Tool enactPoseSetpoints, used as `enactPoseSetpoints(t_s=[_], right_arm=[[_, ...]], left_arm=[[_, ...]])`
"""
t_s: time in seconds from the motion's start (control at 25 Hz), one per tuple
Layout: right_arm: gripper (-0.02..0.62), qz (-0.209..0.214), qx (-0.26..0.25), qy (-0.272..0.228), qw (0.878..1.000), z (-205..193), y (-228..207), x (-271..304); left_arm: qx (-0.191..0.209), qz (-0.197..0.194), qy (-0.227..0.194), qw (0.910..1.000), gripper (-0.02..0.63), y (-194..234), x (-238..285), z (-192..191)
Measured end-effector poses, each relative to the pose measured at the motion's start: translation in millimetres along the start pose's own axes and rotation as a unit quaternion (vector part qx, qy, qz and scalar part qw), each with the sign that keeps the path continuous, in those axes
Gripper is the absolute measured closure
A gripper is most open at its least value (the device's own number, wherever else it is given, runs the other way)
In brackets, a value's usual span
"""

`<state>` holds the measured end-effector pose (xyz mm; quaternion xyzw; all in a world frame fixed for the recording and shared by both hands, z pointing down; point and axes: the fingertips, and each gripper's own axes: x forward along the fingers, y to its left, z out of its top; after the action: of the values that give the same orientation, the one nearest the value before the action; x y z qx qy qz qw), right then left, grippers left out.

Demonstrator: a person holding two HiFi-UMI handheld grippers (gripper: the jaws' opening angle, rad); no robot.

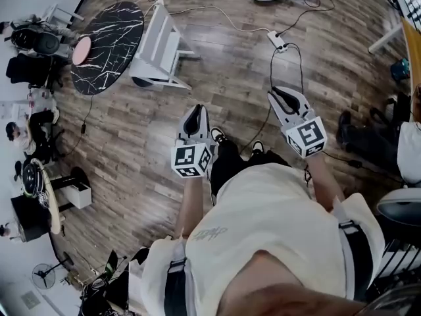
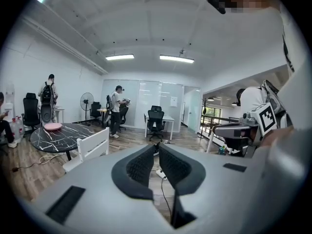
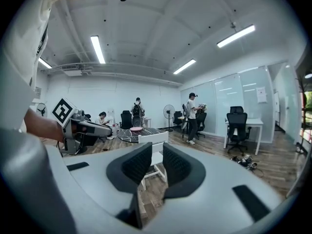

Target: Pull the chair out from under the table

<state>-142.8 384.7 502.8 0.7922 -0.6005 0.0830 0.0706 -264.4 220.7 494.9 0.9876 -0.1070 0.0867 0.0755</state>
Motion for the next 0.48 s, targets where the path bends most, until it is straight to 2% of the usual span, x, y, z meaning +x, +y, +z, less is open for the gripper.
enactPoseSetpoints(t_s=[0.08,0.16,0.48], right_arm=[[0.497,0.004,-0.001,-0.004,1.0,-1,0,1],[0.464,0.005,0.0,-0.005,1.0,1,-1,3],[0.459,0.005,0.003,0.017,1.0,-5,-4,35]], left_arm=[[-0.003,-0.003,0.0,1.0,0.562,1,1,-1],[-0.002,-0.013,0.0,0.9999,0.401,-1,4,-1],[0.006,-0.034,0.018,0.9992,0.397,17,30,-3]])
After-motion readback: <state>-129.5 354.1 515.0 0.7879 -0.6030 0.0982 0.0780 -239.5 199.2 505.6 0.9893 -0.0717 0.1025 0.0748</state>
